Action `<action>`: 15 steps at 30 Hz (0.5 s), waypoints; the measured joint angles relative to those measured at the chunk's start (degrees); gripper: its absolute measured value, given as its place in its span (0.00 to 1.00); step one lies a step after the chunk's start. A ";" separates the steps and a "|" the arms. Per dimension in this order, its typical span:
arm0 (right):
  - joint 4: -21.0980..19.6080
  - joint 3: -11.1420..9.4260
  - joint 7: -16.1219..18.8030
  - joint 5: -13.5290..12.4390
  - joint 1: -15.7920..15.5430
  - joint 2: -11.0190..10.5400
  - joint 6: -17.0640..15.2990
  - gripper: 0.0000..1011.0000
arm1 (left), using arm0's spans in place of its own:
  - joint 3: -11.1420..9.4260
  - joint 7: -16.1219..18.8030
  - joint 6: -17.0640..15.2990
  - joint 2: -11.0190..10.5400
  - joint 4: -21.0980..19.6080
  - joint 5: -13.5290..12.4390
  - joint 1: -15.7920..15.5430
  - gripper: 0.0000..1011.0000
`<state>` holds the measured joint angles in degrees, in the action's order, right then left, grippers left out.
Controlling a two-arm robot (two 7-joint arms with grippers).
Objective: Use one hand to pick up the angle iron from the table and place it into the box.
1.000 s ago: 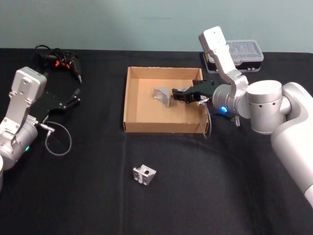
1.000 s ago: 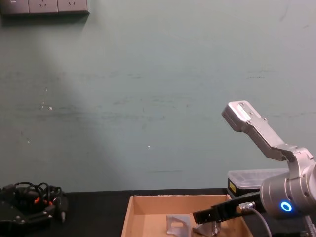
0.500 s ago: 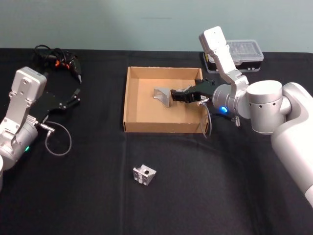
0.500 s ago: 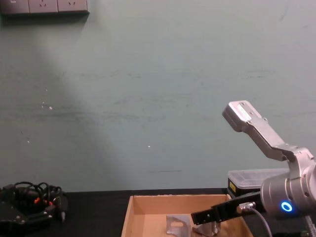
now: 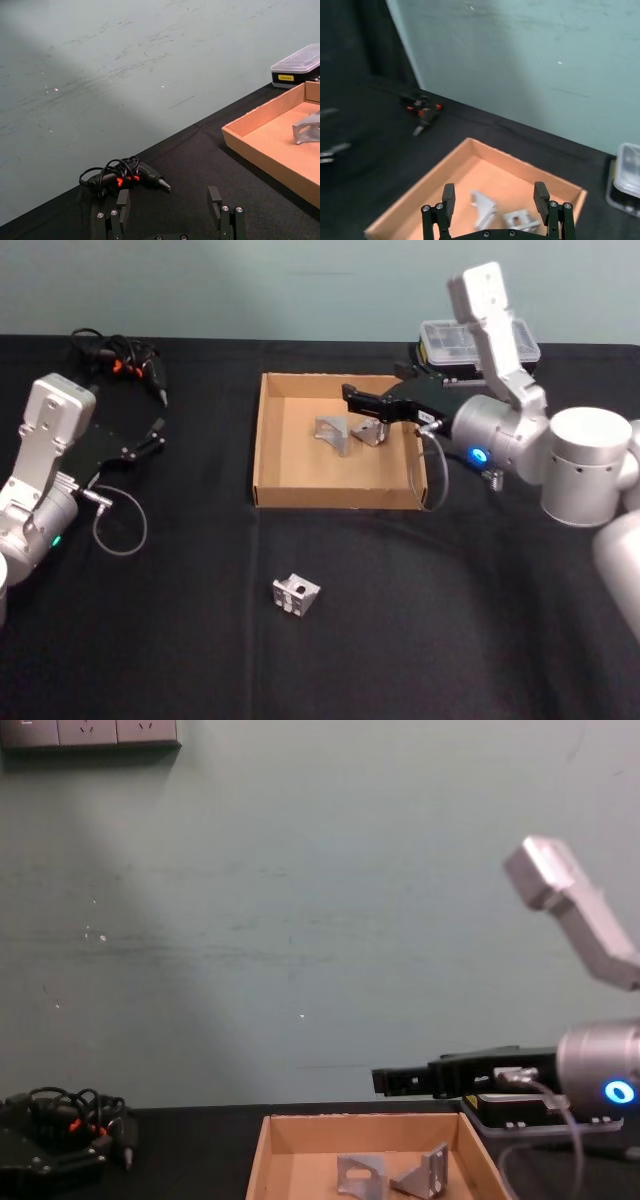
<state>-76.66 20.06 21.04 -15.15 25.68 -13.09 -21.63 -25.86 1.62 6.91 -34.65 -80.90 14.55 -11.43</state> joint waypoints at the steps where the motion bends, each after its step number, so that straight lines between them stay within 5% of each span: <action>1: -1.29 -0.25 0.36 -0.70 -0.70 -0.35 -0.52 0.99 | 0.00 0.00 0.00 0.00 0.00 0.00 0.00 1.00; 9: -16.46 -2.19 4.24 -7.33 -10.53 -5.06 -6.82 0.99 | 0.00 0.00 0.00 0.00 0.00 0.00 0.00 1.00; 15: -23.04 -1.94 8.34 -10.37 -16.24 -9.51 -8.53 0.99 | 0.00 0.00 0.00 0.00 0.00 0.00 0.00 1.00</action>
<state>-99.70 18.12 29.37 -25.52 9.44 -22.60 -30.15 -25.86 1.62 6.91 -34.65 -80.90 14.55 -11.43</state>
